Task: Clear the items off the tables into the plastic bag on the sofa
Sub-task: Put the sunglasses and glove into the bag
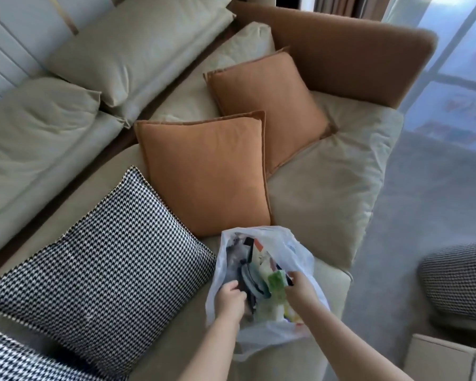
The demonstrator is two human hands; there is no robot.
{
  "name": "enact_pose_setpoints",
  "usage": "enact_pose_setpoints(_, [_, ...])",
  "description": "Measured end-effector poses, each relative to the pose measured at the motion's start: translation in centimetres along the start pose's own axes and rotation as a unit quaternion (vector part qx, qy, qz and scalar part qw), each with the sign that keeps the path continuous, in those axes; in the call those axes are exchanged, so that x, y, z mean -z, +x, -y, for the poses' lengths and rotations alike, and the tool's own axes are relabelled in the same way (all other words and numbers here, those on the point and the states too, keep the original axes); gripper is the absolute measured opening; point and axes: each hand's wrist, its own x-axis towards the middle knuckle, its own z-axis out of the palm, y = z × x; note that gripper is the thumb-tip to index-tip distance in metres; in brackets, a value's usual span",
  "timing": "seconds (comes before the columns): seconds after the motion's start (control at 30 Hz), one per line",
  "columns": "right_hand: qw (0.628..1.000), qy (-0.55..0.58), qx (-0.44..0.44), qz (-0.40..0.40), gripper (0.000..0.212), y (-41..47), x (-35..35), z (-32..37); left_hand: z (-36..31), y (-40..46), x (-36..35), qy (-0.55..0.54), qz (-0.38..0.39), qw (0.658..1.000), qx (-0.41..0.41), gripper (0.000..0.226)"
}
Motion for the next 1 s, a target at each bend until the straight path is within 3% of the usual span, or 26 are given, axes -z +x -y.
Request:
enact_pose_setpoints(0.27, [0.999, -0.041, 0.000, -0.002, 0.034, -2.7, 2.1, -0.5, -0.6, -2.7, 0.0, 0.110, 0.001, 0.993, -0.043, 0.050])
enact_pose_setpoints(0.47, [0.991, -0.098, 0.077, -0.039, 0.036, -9.7, 4.3, -0.3, -1.5, -9.5, 0.5, 0.213, 0.061, 0.968, -0.118, 0.038])
enact_pose_setpoints(0.73, [0.964, -0.166, 0.113, -0.172, 0.035, -21.7, 5.6, -2.2, -1.2, -19.9, 2.4, 0.437, 0.083, 0.829, -0.339, 0.030])
enact_pose_setpoints(0.9, [0.942, -0.181, 0.098, -0.264, 0.033, -29.9, 4.3, -5.6, 2.0, -26.6, 3.4, 0.515, 0.085, 0.740, -0.424, 0.045])
enact_pose_setpoints(1.0, [0.933, -0.188, 0.076, -0.298, 0.035, -34.4, 3.4, -8.3, 4.5, -30.1, 3.4, 0.528, 0.084, 0.703, -0.469, 0.040])
